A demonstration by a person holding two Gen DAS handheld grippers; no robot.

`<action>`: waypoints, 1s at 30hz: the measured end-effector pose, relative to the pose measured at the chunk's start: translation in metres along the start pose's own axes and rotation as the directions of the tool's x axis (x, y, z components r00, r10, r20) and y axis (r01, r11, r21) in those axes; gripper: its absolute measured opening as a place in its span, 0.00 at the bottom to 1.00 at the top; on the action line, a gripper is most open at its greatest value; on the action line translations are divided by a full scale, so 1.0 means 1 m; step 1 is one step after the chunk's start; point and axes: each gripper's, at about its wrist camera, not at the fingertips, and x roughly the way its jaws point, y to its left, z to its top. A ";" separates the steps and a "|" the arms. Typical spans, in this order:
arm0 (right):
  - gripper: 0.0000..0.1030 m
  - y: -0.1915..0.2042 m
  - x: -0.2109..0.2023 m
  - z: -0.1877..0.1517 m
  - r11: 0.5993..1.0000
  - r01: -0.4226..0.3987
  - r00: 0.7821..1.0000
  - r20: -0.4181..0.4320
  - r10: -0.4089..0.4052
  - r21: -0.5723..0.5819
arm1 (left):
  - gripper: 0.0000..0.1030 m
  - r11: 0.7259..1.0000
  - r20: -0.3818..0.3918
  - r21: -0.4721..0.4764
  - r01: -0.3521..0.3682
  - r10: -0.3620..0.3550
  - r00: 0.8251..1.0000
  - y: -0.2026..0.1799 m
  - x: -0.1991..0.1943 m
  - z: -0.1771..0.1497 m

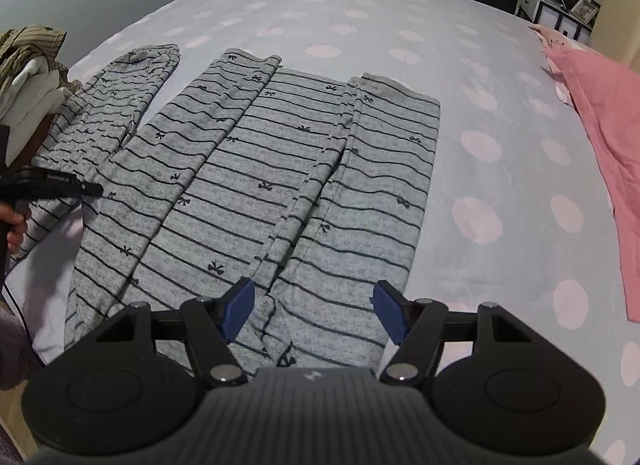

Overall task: Fold clothes
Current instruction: 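Grasp a grey striped pants leg with the left gripper and lay it over the other leg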

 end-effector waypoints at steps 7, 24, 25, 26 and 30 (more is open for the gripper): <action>0.67 -0.018 0.004 -0.007 0.999 0.013 0.999 -0.035 -0.012 0.051 | 0.12 0.917 0.082 0.397 -0.029 -0.004 0.997 -0.091 -0.010 0.003; 0.67 -0.029 -0.003 -0.009 0.999 0.026 0.999 -0.024 -0.026 0.018 | 0.10 0.327 -0.073 0.942 0.081 -0.036 0.997 -0.259 0.035 -0.114; 0.67 -0.030 -0.002 -0.009 0.999 0.024 0.999 -0.027 -0.024 0.022 | 0.10 0.315 -0.081 0.945 0.086 -0.031 0.996 -0.259 0.038 -0.119; 0.67 -0.031 -0.002 -0.009 0.999 0.023 0.999 -0.029 -0.022 0.025 | 0.10 0.310 -0.091 0.946 0.096 -0.031 0.995 -0.260 0.040 -0.123; 0.67 -0.031 -0.002 -0.008 0.999 0.020 1.000 -0.024 -0.019 0.026 | 0.10 0.325 -0.082 0.940 0.103 -0.078 0.994 -0.256 0.045 -0.128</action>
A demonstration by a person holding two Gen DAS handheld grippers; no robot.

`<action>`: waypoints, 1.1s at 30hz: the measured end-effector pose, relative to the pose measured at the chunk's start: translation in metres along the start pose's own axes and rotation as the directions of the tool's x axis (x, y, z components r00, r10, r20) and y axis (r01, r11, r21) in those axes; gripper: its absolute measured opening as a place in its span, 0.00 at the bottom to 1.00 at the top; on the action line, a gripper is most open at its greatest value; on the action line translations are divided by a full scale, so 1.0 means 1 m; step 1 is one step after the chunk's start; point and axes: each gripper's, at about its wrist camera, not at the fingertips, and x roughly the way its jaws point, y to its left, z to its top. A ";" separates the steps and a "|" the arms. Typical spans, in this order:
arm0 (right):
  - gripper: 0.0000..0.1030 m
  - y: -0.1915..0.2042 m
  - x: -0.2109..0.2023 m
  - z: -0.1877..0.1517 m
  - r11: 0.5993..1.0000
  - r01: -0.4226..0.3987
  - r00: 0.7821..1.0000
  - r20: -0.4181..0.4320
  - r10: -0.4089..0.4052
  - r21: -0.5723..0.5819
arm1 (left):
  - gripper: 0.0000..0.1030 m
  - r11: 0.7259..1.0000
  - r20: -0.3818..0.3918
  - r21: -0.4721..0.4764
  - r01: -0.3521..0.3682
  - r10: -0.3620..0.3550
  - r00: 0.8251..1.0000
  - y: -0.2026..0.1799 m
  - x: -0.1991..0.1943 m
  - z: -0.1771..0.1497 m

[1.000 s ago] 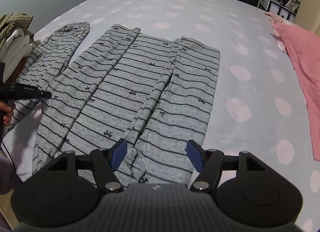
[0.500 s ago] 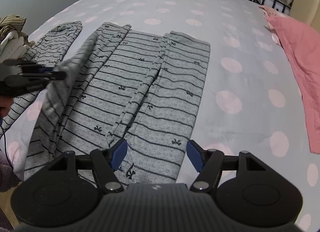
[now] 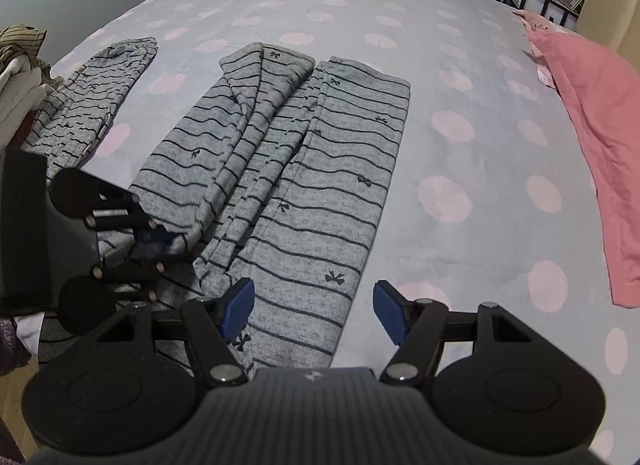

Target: Fold clothes

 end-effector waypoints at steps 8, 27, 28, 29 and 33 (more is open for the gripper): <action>0.67 0.003 0.003 0.002 1.000 0.002 1.000 -0.009 -0.002 -0.004 | 0.29 0.999 0.019 0.047 0.011 -0.011 1.000 -0.012 -0.003 -0.008; 0.67 -0.062 0.053 0.023 0.992 0.085 0.991 -0.106 -0.075 0.097 | 0.40 0.833 0.021 -0.552 0.040 -0.033 0.999 0.174 -0.018 -0.002; 0.67 -0.066 0.058 0.026 0.991 0.089 0.991 -0.113 -0.077 0.100 | 0.40 0.820 0.010 -0.573 0.021 -0.019 1.000 0.187 -0.011 0.000; 0.67 -0.069 0.064 0.029 0.991 0.090 0.990 -0.117 -0.079 0.096 | 0.40 0.811 0.003 -0.585 0.010 -0.011 1.000 0.196 -0.006 0.000; 0.67 -0.077 0.089 0.046 0.994 0.087 0.990 -0.120 -0.080 0.059 | 0.40 0.788 -0.033 -0.613 -0.045 0.031 0.999 0.236 0.022 0.008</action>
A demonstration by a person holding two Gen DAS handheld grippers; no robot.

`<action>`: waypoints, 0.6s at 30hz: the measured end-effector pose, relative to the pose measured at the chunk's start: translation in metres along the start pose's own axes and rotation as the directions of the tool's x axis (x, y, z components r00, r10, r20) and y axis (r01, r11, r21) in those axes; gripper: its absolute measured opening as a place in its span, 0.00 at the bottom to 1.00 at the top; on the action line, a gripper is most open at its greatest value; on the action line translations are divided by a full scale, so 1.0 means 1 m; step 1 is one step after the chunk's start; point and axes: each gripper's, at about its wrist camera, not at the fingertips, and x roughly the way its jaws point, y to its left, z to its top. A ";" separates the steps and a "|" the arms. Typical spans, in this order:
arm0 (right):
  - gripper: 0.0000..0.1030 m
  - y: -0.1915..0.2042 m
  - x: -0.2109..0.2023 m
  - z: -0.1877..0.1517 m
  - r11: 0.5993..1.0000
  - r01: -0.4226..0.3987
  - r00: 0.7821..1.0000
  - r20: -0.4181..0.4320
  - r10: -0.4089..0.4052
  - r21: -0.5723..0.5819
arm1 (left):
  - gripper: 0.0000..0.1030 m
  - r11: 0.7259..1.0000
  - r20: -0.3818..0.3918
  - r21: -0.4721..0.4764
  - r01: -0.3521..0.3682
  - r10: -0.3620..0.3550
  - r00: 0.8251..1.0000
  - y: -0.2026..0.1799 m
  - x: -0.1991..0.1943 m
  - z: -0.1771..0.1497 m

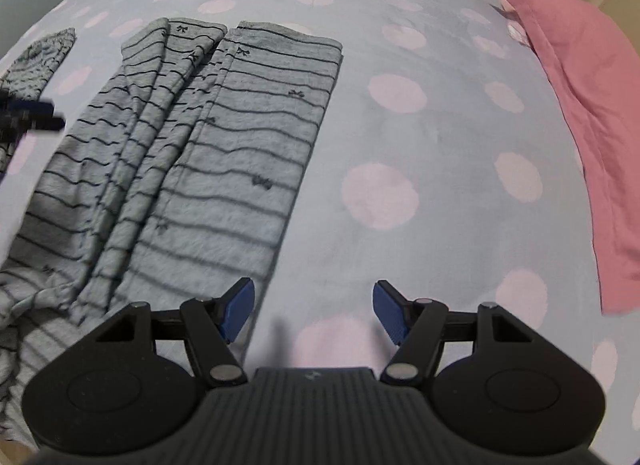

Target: Fold clothes

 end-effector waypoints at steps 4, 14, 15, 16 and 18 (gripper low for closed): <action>0.67 -0.001 0.022 0.024 1.000 -0.022 1.000 0.017 0.022 -0.009 | 0.46 0.997 0.010 -0.041 -0.064 0.065 0.998 0.018 0.030 0.020; 0.67 0.023 0.070 0.086 0.995 -0.084 0.993 0.075 0.088 -0.052 | 0.46 0.973 0.034 -0.161 -0.167 0.175 0.984 0.063 0.092 0.043; 0.67 0.026 0.074 0.090 0.994 -0.087 0.993 0.080 0.092 -0.061 | 0.42 0.973 0.045 -0.168 -0.155 0.164 0.985 0.067 0.092 0.044; 0.67 0.029 0.077 0.094 0.994 -0.090 0.992 0.084 0.096 -0.070 | 0.31 0.976 0.059 -0.171 -0.138 0.150 0.987 0.069 0.092 0.044; 0.67 0.033 0.083 0.099 0.991 -0.097 0.991 0.088 0.104 -0.088 | 0.16 0.981 0.063 -0.158 -0.111 0.122 0.991 0.071 0.094 0.047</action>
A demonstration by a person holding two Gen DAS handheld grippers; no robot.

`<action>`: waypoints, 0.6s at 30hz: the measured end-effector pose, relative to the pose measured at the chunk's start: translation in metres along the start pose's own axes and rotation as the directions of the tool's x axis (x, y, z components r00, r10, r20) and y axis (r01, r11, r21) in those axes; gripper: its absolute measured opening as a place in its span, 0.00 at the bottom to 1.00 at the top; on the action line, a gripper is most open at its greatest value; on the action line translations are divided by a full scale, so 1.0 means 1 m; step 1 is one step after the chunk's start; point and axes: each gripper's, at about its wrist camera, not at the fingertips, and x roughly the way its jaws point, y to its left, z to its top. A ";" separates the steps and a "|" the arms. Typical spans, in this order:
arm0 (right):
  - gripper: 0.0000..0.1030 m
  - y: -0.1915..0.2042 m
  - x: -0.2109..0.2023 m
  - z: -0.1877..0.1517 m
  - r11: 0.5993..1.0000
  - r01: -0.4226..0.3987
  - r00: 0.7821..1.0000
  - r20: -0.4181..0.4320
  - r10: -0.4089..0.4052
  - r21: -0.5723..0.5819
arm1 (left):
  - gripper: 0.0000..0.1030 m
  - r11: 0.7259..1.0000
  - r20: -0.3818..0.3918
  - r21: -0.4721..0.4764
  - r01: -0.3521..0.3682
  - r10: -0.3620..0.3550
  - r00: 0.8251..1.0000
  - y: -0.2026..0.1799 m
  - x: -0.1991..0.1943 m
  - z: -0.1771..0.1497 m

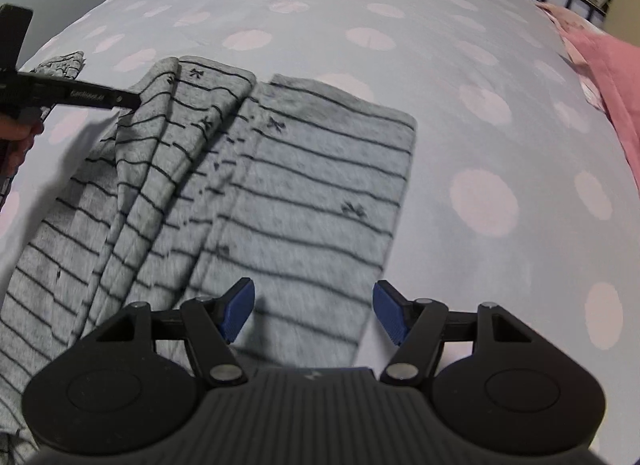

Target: Fold clothes

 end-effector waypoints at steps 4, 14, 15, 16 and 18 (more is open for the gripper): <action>0.67 0.000 0.007 0.004 1.000 -0.011 1.000 0.005 0.011 0.004 | 0.02 0.999 0.001 0.042 0.023 -0.023 1.000 -0.004 -0.003 0.009; 0.66 -0.005 0.015 0.002 1.000 -0.002 0.999 -0.038 0.003 0.020 | 0.01 0.979 0.026 0.154 0.133 -0.138 0.990 -0.054 -0.019 0.057; 0.66 -0.005 0.017 0.001 1.000 -0.008 0.999 -0.045 0.009 0.020 | 0.01 0.977 0.021 0.163 0.139 -0.144 0.989 -0.061 -0.016 0.061; 0.66 -0.005 0.019 0.000 1.000 -0.011 0.999 -0.051 0.012 0.020 | 0.01 0.975 0.016 0.168 0.147 -0.152 0.988 -0.067 -0.012 0.064; 0.66 -0.004 0.021 -0.003 1.000 -0.013 0.998 -0.059 0.014 0.019 | 0.01 0.972 0.006 0.179 0.154 -0.158 0.987 -0.079 -0.002 0.069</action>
